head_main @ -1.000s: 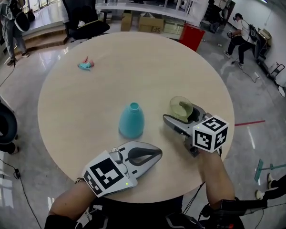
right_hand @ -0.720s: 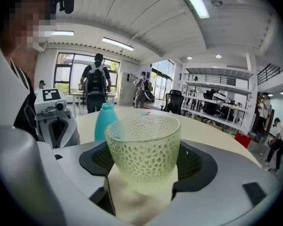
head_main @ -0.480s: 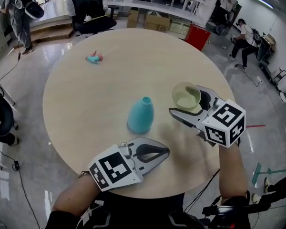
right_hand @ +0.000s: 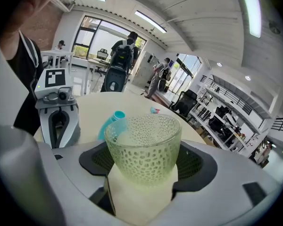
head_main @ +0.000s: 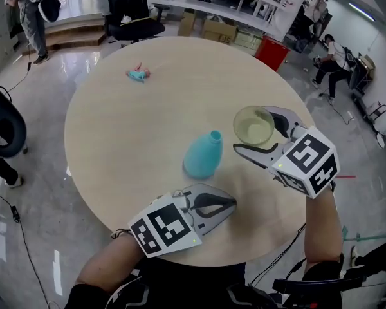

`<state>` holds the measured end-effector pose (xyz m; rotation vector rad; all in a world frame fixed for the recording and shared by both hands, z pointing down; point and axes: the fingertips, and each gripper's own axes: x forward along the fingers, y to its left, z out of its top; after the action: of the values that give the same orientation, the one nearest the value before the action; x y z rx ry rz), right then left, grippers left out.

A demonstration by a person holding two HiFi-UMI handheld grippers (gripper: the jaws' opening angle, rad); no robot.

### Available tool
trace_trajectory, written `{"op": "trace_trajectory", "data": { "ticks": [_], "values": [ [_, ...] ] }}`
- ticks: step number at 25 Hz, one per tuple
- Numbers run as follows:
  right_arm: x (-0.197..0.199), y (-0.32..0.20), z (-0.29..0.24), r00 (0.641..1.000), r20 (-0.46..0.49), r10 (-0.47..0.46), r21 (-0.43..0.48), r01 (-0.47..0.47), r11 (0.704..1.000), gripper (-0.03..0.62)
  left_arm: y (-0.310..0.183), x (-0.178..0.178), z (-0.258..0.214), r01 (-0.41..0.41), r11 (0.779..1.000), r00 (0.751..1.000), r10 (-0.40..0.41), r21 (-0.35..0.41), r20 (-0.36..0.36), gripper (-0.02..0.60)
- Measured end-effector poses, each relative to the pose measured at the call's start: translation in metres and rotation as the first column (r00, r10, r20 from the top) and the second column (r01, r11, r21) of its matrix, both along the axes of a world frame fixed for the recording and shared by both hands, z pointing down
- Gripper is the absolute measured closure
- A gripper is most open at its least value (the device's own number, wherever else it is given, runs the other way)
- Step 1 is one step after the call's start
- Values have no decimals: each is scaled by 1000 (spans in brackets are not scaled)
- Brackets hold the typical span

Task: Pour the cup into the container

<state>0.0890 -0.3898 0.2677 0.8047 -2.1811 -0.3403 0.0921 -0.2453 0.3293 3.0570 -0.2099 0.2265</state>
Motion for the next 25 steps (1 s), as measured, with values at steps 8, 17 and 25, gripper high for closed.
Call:
{"op": "trace_trajectory", "data": {
  "ticks": [8, 17, 25],
  "values": [
    [-16, -2, 0, 997, -73, -11, -20, 10, 1000, 217, 2, -2, -1, 2, 1000, 1000, -2, -1, 3, 581],
    [-14, -2, 3, 988, -156, -1, -11, 0, 1000, 217, 3, -2, -1, 4, 1000, 1000, -4, -1, 4, 581],
    [-16, -3, 2, 973, -232, 2, -1, -2, 1000, 217, 1, -3, -3, 4, 1000, 1000, -4, -3, 3, 581]
  ]
}}
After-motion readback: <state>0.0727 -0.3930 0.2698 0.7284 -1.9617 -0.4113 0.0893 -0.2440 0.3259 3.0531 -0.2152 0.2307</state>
